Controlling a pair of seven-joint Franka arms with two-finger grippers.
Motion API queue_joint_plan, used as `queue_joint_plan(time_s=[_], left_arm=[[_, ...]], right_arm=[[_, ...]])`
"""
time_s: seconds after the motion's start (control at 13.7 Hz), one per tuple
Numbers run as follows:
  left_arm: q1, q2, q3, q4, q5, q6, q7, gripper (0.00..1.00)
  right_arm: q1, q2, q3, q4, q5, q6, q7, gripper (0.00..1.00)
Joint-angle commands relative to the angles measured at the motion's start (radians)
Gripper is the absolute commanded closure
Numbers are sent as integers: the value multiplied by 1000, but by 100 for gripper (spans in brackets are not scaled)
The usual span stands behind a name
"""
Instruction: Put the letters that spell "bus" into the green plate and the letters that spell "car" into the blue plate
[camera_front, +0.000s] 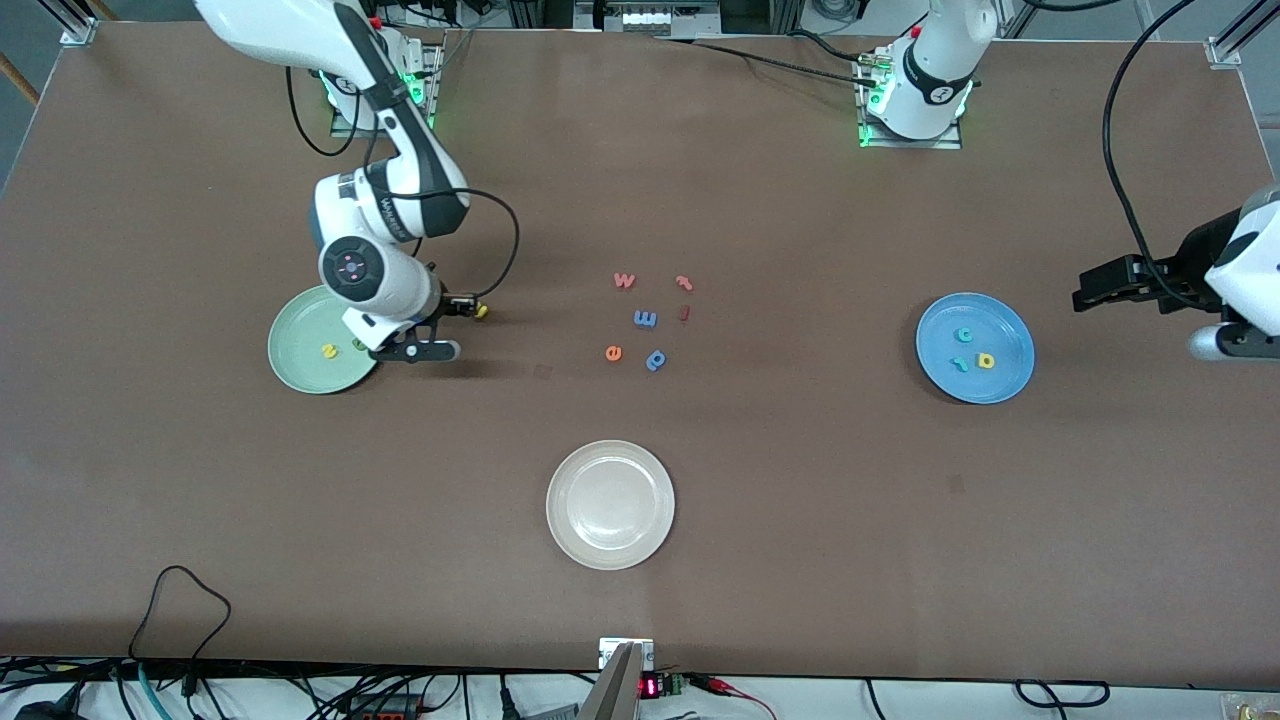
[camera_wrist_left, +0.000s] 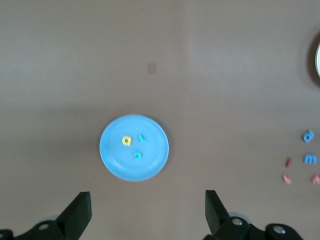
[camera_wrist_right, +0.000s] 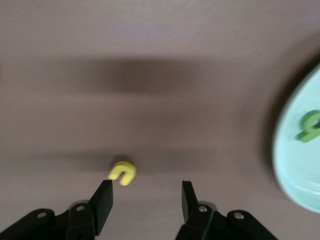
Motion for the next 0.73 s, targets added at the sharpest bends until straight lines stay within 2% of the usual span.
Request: queue_joint_plan(time_s=[0.0, 0.07, 0.29, 0.66], left_arm=[[-125, -219, 111, -315, 21, 191, 12, 0], [-127, -256, 110, -361, 59, 200, 23, 0], [-126, -279, 86, -447, 70, 260, 23, 0], [-116, -282, 33, -440, 69, 233, 21, 0]], right_arm=[[31, 15, -9, -2, 41, 36, 64, 42], [44, 29, -9, -2, 46, 54, 75, 42], [54, 49, -9, -2, 47, 74, 83, 42], [54, 67, -9, -2, 47, 85, 100, 42]])
